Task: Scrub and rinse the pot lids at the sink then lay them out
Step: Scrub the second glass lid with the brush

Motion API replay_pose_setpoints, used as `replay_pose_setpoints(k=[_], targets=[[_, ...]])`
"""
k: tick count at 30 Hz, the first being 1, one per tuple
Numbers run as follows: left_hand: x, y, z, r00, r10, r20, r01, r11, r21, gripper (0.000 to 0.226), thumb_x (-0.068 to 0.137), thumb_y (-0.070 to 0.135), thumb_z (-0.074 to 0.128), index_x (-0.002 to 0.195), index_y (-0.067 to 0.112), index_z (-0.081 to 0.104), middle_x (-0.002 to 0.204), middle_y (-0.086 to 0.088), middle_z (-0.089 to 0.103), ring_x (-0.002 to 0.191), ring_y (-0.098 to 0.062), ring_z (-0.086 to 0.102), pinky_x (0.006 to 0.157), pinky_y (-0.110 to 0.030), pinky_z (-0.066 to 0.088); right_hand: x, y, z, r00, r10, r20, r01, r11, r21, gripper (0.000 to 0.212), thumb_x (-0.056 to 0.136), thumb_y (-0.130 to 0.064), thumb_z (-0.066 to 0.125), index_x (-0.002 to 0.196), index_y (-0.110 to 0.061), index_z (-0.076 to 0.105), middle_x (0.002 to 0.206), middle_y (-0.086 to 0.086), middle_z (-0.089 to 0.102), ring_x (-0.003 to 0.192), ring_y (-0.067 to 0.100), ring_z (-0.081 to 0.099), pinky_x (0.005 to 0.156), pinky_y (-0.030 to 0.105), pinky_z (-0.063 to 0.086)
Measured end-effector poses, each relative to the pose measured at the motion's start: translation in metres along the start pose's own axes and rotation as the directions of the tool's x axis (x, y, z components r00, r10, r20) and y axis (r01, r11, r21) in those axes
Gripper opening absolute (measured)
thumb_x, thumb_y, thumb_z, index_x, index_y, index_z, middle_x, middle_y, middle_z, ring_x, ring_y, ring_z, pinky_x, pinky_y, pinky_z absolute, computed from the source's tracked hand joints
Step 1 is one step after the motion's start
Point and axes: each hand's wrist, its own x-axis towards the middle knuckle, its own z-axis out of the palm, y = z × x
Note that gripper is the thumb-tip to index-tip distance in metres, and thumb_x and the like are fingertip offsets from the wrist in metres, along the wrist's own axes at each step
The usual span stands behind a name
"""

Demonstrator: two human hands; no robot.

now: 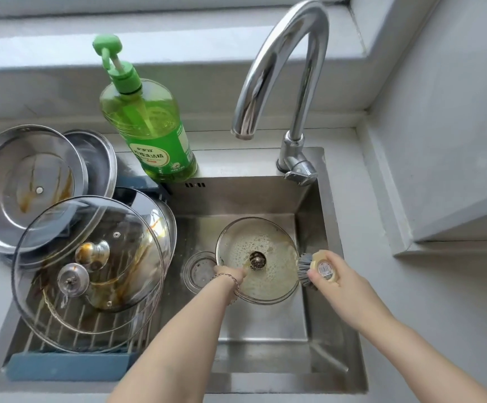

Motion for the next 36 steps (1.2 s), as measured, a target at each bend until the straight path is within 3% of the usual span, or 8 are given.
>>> replay_pose_setpoints(k=[5, 10, 13, 16, 19, 22, 29, 36], targets=[[-0.014, 0.008, -0.016, 0.999, 0.008, 0.054, -0.019, 0.977, 0.21, 0.074, 0.085, 0.029, 0.063, 0.141, 0.005, 0.022, 0.134, -0.018, 0.045, 0.099, -0.025, 0.058, 0.081, -0.033, 0.05, -0.011, -0.01, 0.004, 1.0, 0.013, 0.017, -0.013, 1.0, -0.001, 0.027, 0.09, -0.044, 0.053, 0.115, -0.042, 0.041, 0.103, -0.007, 0.062, 0.096, 0.016, 0.057, 0.079, 0.027, 0.041], [-0.071, 0.038, -0.049, 0.934, 0.327, 0.147, -0.355, 0.79, 0.5, 0.06, 0.089, 0.016, 0.051, 0.142, 0.007, 0.024, 0.136, -0.015, 0.046, 0.116, -0.027, 0.05, 0.093, -0.027, 0.041, -0.023, -0.045, 0.012, 0.999, 0.031, 0.007, -0.031, 1.0, 0.003, 0.03, 0.083, -0.054, 0.057, 0.108, -0.046, 0.044, 0.098, -0.011, 0.064, 0.093, 0.013, 0.06, 0.085, 0.032, 0.048], [-0.119, 0.072, -0.098, 0.733, 0.65, 0.199, -0.626, 0.532, 0.57, 0.047, 0.089, 0.012, 0.046, 0.135, 0.014, 0.041, 0.132, -0.008, 0.05, 0.115, -0.022, 0.051, 0.095, -0.025, 0.04, -0.023, -0.085, 0.02, 0.999, 0.005, -0.038, -0.001, 0.996, 0.09, 0.035, 0.083, -0.051, 0.059, 0.113, -0.039, 0.045, 0.104, -0.015, 0.058, 0.103, 0.011, 0.056, 0.082, 0.025, 0.041], [-0.156, 0.107, -0.154, 0.426, 0.898, 0.114, -0.702, 0.249, 0.667, 0.035, 0.088, 0.008, 0.046, 0.122, 0.012, 0.054, 0.116, -0.009, 0.054, 0.11, -0.025, 0.044, 0.098, -0.029, 0.034, -0.019, -0.134, 0.033, 0.999, 0.043, -0.018, -0.035, 0.952, 0.304, 0.031, 0.091, -0.045, 0.052, 0.115, -0.025, 0.051, 0.081, -0.01, 0.052, 0.067, 0.009, 0.052, 0.053, 0.016, 0.039], [-0.184, 0.142, -0.204, 0.149, 0.987, 0.055, -0.722, 0.071, 0.688, 0.035, 0.086, 0.006, 0.049, 0.12, 0.008, 0.057, 0.113, -0.012, 0.052, 0.109, -0.028, 0.038, 0.099, -0.031, 0.029, -0.016, -0.186, 0.051, 0.987, 0.147, 0.071, -0.161, 0.797, 0.582, 0.028, 0.096, -0.043, 0.042, 0.091, -0.018, 0.052, 0.056, -0.001, 0.04, 0.039, 0.009, 0.03, 0.04, 0.018, 0.023], [-0.195, 0.184, -0.242, 0.032, 0.998, 0.063, -0.683, -0.024, 0.73, 0.035, 0.09, 0.012, 0.046, 0.125, 0.013, 0.053, 0.129, -0.005, 0.048, 0.121, -0.026, 0.034, 0.102, -0.031, 0.024, -0.007, -0.235, 0.067, 0.964, 0.219, 0.147, -0.26, 0.688, 0.677, 0.042, 0.097, -0.039, 0.031, 0.073, -0.01, 0.051, 0.053, 0.004, 0.042, 0.039, 0.011, 0.026, 0.04, 0.018, 0.021], [-0.169, 0.249, -0.265, 0.332, 0.913, 0.235, -0.664, 0.049, 0.746, 0.037, 0.1, 0.027, 0.029, 0.131, 0.019, 0.048, 0.138, -0.004, 0.045, 0.124, -0.026, 0.045, 0.104, -0.039, 0.035, 0.031, -0.31, 0.079, 0.937, 0.162, 0.308, -0.346, 0.538, 0.769, 0.052, 0.095, -0.057, 0.026, 0.076, -0.013, 0.046, 0.051, -0.001, 0.039, 0.032, 0.006, 0.021, 0.033, 0.011, 0.015], [-0.152, 0.27, -0.248, 0.443, 0.854, 0.272, -0.675, 0.118, 0.728, 0.024, 0.095, 0.014, 0.03, 0.112, 0.007, 0.046, 0.117, -0.012, 0.042, 0.094, -0.03, 0.052, 0.091, -0.042, 0.043, 0.066, -0.333, 0.073, 0.907, 0.147, 0.394, -0.401, 0.587, 0.703, 0.047, 0.096, -0.051, 0.024, 0.069, -0.016, 0.037, 0.049, -0.003, 0.035, 0.031, 0.005, 0.017, 0.034, 0.01, 0.011]])
